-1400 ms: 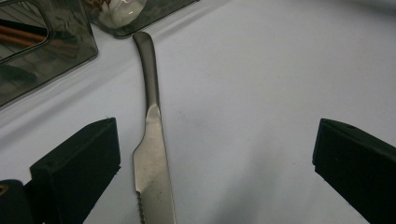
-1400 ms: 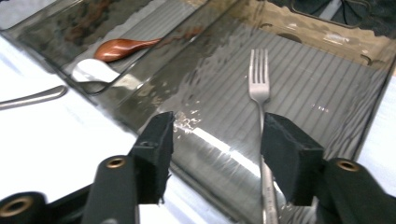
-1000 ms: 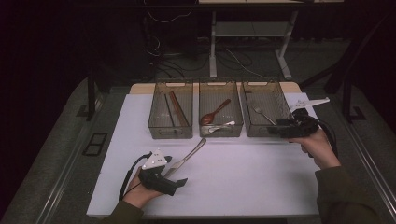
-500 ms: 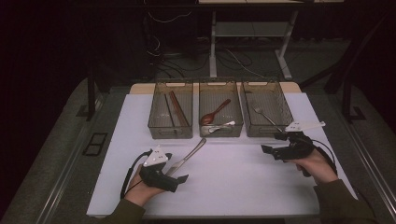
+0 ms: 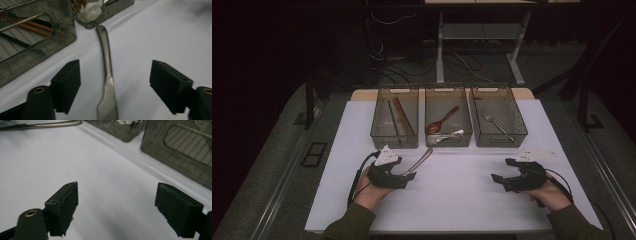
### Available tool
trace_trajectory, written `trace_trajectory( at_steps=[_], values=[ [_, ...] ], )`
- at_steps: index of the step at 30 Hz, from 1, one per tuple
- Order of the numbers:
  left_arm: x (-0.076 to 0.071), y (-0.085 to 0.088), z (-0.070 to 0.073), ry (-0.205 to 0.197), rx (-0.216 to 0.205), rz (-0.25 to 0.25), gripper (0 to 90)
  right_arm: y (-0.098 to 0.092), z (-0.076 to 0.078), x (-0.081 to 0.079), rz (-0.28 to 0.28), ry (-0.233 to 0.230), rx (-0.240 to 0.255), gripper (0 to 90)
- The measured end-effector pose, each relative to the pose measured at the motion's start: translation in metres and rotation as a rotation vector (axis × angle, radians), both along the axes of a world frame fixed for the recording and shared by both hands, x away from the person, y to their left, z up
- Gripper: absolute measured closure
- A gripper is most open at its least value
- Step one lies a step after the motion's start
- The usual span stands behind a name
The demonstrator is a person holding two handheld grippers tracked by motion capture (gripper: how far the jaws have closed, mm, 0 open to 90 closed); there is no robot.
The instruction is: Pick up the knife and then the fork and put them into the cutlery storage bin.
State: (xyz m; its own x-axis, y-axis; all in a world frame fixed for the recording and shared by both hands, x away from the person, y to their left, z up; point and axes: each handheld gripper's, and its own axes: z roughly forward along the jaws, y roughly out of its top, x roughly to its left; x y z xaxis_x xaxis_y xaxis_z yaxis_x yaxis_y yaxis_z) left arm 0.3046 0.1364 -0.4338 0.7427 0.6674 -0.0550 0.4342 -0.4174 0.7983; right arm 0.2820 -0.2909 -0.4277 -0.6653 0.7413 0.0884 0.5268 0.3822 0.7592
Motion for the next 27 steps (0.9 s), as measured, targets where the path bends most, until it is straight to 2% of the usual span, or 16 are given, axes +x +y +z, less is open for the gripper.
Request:
trace_trajectory(
  at_steps=[3,10,13,19,23,27],
  values=[
    [0.009,-0.006,-0.001,0.001,0.001,0.002,36.9,0.000,-0.003,-0.003,0.003,-0.008,-0.007,18.7],
    [0.027,-0.026,-0.008,0.041,0.054,0.004,53.3,0.002,-0.006,-0.003,0.006,-0.005,-0.007,18.7],
    [0.027,-0.030,-0.010,0.044,0.091,-0.003,59.1,0.001,-0.006,-0.003,0.007,-0.009,-0.008,18.7],
    [0.027,-0.029,-0.014,0.073,0.108,-0.008,68.6,0.001,-0.007,-0.003,0.007,-0.008,-0.012,18.7],
    [0.026,-0.030,-0.016,0.084,0.102,-0.003,69.7,0.001,-0.007,-0.003,0.012,-0.008,-0.011,18.7],
    [0.024,-0.031,-0.016,0.069,0.121,-0.009,71.7,0.002,-0.008,-0.003,0.020,-0.003,-0.014,18.7]
  ],
)
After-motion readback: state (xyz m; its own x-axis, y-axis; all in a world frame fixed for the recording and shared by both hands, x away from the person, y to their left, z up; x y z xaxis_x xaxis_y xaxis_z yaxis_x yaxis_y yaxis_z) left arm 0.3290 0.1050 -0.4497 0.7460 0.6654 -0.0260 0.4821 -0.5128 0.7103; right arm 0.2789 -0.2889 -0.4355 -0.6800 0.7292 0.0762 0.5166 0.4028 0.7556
